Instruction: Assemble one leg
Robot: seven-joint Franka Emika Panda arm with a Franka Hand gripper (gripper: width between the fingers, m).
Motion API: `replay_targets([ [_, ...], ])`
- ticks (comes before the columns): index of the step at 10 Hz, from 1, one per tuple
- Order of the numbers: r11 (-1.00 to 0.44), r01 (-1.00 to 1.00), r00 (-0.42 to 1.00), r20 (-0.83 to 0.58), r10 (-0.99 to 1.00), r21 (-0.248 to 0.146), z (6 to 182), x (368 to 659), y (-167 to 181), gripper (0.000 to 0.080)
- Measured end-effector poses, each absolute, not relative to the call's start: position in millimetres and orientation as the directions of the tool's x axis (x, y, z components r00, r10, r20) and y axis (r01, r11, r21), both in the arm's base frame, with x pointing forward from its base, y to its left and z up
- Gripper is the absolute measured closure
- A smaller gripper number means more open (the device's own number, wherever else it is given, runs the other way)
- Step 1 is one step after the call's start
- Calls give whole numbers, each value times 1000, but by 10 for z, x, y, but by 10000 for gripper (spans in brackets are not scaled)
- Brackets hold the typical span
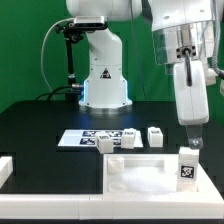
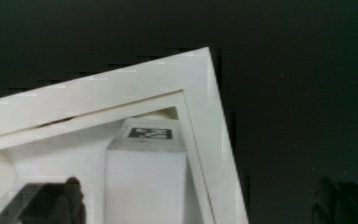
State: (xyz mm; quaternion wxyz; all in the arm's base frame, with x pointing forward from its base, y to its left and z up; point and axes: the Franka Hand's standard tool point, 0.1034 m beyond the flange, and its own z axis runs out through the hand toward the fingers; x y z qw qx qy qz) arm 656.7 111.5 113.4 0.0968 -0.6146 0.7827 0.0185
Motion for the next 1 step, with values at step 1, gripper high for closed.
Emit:
replay_targets([
  [1,243,-966,-225,-173,-959,-89,1124,6564,1115,151],
])
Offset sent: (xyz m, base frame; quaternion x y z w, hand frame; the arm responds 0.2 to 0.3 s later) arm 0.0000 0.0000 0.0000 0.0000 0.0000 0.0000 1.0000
